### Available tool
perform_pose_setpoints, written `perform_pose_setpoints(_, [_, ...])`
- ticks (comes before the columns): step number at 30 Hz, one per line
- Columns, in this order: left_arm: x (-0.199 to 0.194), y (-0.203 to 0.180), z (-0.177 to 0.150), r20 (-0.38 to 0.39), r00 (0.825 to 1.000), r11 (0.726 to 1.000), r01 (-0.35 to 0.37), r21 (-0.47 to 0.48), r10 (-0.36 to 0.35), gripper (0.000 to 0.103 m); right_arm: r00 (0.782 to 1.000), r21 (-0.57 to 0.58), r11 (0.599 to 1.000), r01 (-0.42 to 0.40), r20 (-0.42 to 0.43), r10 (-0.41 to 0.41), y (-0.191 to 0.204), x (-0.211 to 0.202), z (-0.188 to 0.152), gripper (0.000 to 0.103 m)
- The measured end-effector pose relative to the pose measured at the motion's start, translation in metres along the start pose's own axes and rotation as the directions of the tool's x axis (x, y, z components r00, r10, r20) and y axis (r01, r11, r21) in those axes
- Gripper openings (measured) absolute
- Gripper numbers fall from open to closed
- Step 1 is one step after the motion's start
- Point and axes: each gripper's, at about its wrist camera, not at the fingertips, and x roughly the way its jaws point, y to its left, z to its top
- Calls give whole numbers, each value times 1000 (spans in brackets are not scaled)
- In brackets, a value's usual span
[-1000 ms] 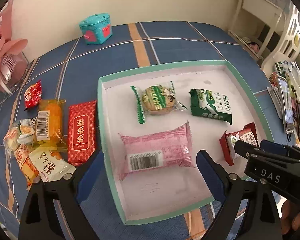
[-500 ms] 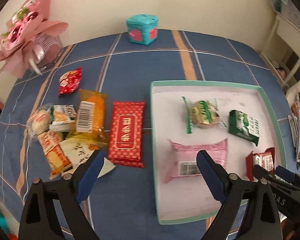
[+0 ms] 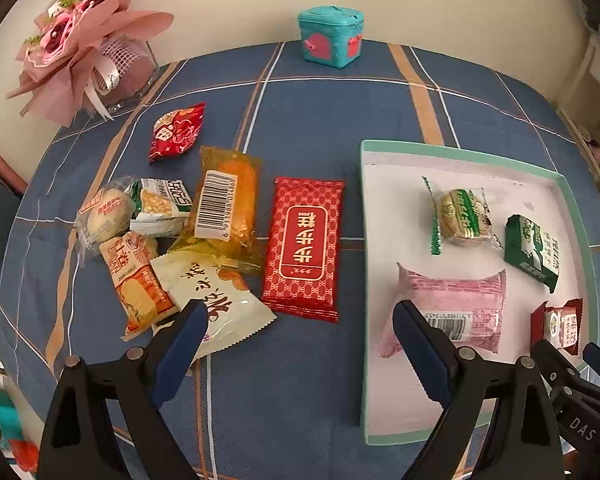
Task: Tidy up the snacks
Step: 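Open both grippers to drop the packs into the tray, then move both grippers toward the snacks lying beside the tray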
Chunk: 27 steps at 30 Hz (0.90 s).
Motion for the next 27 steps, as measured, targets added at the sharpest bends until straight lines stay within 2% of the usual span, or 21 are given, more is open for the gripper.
perform_pose_setpoints(7, [-4, 10, 0, 7, 1000, 999, 30, -31, -30, 94, 999, 5, 1000, -26, 46, 25, 5, -9, 1, 103])
perform_pose_setpoints(11, [-6, 15, 1, 2, 1000, 999, 19, -41, -19, 94, 996, -11, 998, -60, 72, 60, 10, -17, 3, 103])
perform_pose_setpoints(14, [-8, 22, -1, 20, 999, 998, 31, -51, -30, 94, 994, -30, 997, -66, 80, 68, 19, -21, 6, 103])
perform_pose_setpoints(20, [-13, 37, -2, 69, 998, 998, 9, -56, -5, 94, 989, -46, 994, -98, 107, 103, 34, -26, 5, 103])
perform_pose_setpoints(27, [-18, 67, 0, 113, 993, 993, 30, -116, -17, 94, 982, -84, 991, -108, 144, 119, 57, -32, 1, 103])
